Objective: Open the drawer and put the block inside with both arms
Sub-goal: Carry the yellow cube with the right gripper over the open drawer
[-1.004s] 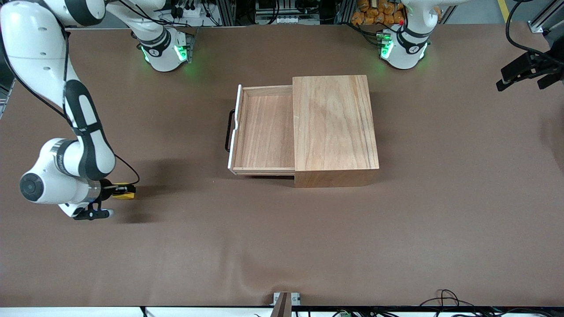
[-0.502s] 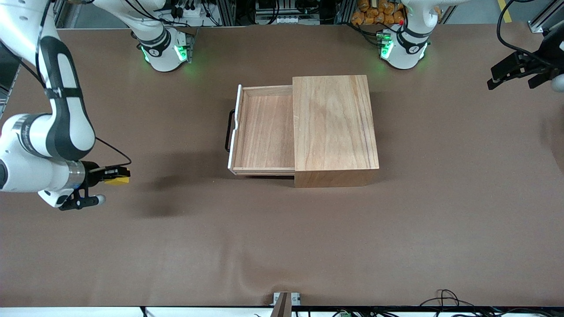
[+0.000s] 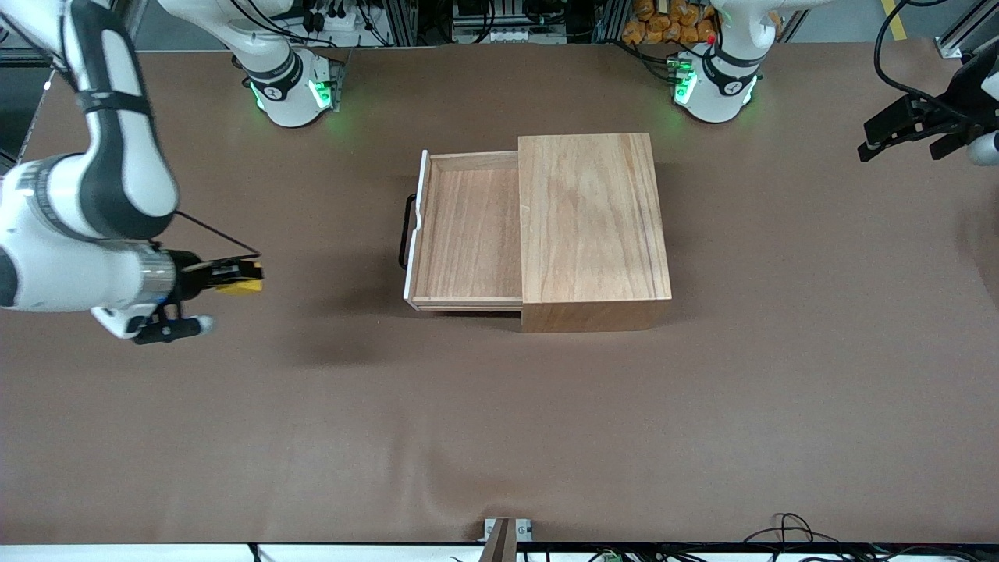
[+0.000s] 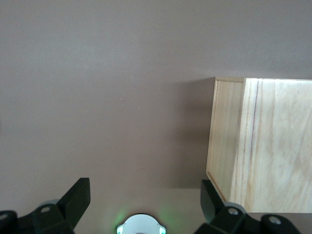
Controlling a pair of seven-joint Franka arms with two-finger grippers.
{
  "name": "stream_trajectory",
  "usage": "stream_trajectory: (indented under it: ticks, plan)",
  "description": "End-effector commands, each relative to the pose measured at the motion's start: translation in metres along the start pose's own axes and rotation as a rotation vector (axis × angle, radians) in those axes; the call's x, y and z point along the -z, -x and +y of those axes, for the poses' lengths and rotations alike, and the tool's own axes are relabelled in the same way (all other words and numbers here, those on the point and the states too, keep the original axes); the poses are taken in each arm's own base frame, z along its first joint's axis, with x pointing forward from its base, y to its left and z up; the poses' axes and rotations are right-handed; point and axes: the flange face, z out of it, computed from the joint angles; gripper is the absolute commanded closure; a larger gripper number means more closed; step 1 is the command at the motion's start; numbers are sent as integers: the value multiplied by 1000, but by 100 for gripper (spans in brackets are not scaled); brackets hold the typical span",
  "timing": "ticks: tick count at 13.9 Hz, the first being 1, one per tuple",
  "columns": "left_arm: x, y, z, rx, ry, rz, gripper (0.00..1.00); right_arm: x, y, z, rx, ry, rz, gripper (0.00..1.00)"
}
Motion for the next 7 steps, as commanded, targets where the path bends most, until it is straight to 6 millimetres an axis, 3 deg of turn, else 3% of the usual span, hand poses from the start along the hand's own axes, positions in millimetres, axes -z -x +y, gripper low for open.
stream_trajectory:
  ticks: [1, 7]
  plan:
    - [3, 9, 7, 4, -1, 16, 0, -19, 8, -89, -33, 42, 18, 73]
    - [9, 17, 9, 34, -5, 17, 0, -72, 32, -232, -92, 91, 65, 72]
